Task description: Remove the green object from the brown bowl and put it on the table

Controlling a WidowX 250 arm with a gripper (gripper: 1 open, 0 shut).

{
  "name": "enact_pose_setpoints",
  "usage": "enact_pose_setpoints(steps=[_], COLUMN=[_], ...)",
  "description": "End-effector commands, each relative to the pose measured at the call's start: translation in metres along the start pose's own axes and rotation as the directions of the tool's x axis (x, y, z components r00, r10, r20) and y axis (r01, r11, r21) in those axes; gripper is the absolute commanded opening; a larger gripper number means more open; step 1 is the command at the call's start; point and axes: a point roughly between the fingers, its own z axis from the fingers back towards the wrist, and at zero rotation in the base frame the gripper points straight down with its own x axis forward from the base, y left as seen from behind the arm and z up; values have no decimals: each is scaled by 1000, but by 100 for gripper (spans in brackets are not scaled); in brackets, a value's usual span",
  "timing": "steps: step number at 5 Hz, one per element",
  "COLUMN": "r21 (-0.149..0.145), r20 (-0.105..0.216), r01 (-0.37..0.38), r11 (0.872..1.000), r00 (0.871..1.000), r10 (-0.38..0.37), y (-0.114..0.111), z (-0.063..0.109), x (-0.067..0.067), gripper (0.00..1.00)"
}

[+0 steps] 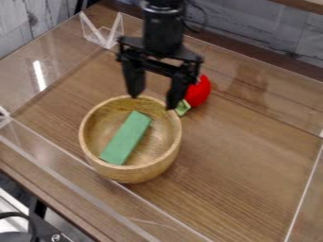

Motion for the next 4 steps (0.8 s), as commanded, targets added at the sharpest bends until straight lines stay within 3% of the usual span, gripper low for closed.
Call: enact_pose_setpoints(steps=[1,2,4], r21=[-8,-14,-20], r20=[52,62,97], r01=[-79,-152,-105], r11=[997,988,994], r00=[996,986,990], r10=[79,153,107], y=[7,7,15], z=[0,-10,-30], x=[-7,-9,-3], gripper=[100,100,100])
